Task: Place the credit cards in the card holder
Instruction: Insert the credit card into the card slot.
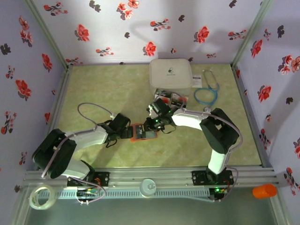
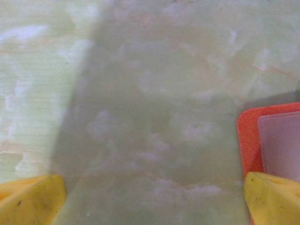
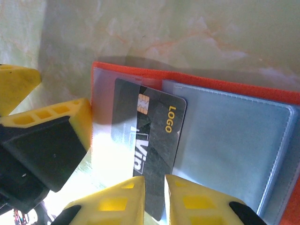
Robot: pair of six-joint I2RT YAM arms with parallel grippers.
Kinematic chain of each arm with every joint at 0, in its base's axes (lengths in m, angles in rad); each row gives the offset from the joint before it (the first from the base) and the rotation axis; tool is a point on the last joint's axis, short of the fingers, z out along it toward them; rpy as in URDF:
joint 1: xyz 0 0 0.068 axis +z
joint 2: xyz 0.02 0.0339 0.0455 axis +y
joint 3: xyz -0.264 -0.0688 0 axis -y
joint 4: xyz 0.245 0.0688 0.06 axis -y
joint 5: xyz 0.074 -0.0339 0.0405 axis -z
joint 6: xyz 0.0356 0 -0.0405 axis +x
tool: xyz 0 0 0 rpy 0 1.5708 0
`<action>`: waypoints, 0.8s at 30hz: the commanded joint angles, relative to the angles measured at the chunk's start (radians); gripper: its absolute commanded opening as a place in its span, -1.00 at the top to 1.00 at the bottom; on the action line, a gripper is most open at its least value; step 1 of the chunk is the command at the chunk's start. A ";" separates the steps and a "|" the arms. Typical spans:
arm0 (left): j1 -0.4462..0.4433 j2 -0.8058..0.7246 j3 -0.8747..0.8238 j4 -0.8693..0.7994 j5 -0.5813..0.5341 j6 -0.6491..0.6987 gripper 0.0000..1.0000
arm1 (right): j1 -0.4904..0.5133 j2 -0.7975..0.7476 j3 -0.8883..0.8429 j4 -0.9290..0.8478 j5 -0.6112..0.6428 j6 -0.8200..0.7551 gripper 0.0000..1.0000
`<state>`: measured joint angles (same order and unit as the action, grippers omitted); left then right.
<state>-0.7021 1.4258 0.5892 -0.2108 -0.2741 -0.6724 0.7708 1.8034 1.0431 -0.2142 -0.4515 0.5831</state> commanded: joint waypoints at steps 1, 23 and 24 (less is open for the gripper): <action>0.012 0.056 -0.025 0.052 0.024 0.017 -1.00 | 0.005 0.038 0.026 0.009 0.012 0.002 0.62; 0.064 0.033 -0.009 0.059 0.043 0.060 -1.00 | 0.087 0.118 0.068 0.013 0.037 0.041 0.61; 0.072 0.027 -0.005 0.056 0.048 0.063 -1.00 | 0.087 0.111 0.058 0.015 0.041 0.047 0.60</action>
<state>-0.6777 1.4200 0.5919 -0.2131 -0.2501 -0.6529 0.8402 1.9049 1.1126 -0.2035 -0.4324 0.6121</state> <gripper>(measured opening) 0.998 0.197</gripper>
